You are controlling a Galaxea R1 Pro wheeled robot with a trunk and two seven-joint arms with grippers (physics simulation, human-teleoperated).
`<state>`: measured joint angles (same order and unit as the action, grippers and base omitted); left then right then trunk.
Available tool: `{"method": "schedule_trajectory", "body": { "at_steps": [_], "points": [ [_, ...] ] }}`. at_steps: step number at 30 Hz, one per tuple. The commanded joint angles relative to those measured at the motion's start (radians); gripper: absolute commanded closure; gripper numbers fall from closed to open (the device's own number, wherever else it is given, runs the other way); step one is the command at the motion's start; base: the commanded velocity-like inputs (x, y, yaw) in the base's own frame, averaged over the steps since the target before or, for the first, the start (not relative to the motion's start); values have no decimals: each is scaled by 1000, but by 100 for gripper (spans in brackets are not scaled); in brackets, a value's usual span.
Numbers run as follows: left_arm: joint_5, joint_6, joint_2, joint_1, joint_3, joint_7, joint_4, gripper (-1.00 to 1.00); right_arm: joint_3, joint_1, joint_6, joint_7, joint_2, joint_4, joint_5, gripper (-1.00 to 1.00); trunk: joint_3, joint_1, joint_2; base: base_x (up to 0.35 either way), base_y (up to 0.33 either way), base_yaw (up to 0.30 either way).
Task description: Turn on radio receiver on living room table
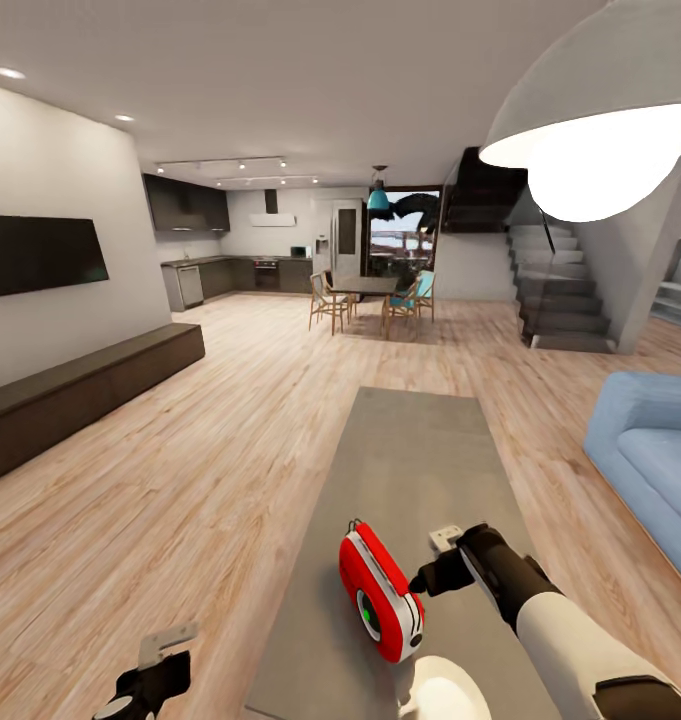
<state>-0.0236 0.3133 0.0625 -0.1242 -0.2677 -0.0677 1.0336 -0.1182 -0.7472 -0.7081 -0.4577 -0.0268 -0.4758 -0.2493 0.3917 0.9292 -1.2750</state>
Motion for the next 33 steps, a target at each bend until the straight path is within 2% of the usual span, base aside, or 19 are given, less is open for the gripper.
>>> {"method": "schedule_trajectory", "body": {
  "at_steps": [1,4,6,8,12,14,16,17,18,19,20,23,24,25,26,29,31,33],
  "points": [
    [0,0,-5,0,1,0,-7,100,0,0,11,1,-2,12,1,-100,0,0,0,0,0,0],
    [2,0,-31,0,5,1,-41,100,0,0,59,2,-5,76,0,-100,0,0,0,0,0,0],
    [2,0,-37,0,6,1,-47,100,0,0,80,2,-5,104,0,-100,0,0,0,0,0,0],
    [2,0,-42,0,7,2,-52,100,-1,0,144,3,-5,177,-1,-100,0,0,0,0,0,0],
    [2,-1,-44,0,7,2,-53,100,-1,2,196,21,-8,268,-1,-100,0,0,0,0,0,0],
    [1,-2,-45,0,5,2,-58,100,-1,5,267,62,-22,330,0,-100,0,0,0,0,0,0],
    [0,-2,-51,0,1,1,-83,100,-1,6,373,114,-38,414,0,-100,0,0,0,0,0,0],
    [0,-2,-61,0,0,1,-106,100,-1,6,427,136,-45,458,1,-100,0,0,0,0,0,0],
    [1,-4,-85,0,1,2,-152,100,-1,7,493,162,-55,504,2,-100,0,0,0,0,0,0],
    [2,-9,-110,0,3,3,-214,100,-1,10,532,175,-65,527,3,-100,0,0,0,0,0,0],
    [2,-14,-116,0,3,3,-236,100,-1,11,541,178,-68,532,3,-100,0,0,0,0,0,0],
    [1,-110,-142,0,4,4,-377,100,-1,32,567,187,-76,547,5,-100,0,0,0,0,0,0],
    [1,-207,-158,0,5,6,-497,100,0,56,588,191,-80,550,17,-100,0,0,0,0,0,0],
    [2,-256,-167,0,6,6,-563,100,0,70,609,194,-80,550,30,-100,0,0,0,0,0,0],
    [3,-358,-179,0,7,7,-683,100,0,101,658,226,-82,552,62,-100,0,0,0,0,0,0],
    [1,-516,-193,0,9,8,-831,100,-1,167,720,318,-82,552,110,-100,0,0,0,0,0,0],
    [2,-561,-206,0,9,21,-902,100,-1,200,749,344,-82,551,121,-100,0,0,0,0,0,0],
    [1,-588,-226,0,8,86,-961,100,-1,239,767,357,-82,551,127,-100,0,0,0,0,0,0]
  ]
}}
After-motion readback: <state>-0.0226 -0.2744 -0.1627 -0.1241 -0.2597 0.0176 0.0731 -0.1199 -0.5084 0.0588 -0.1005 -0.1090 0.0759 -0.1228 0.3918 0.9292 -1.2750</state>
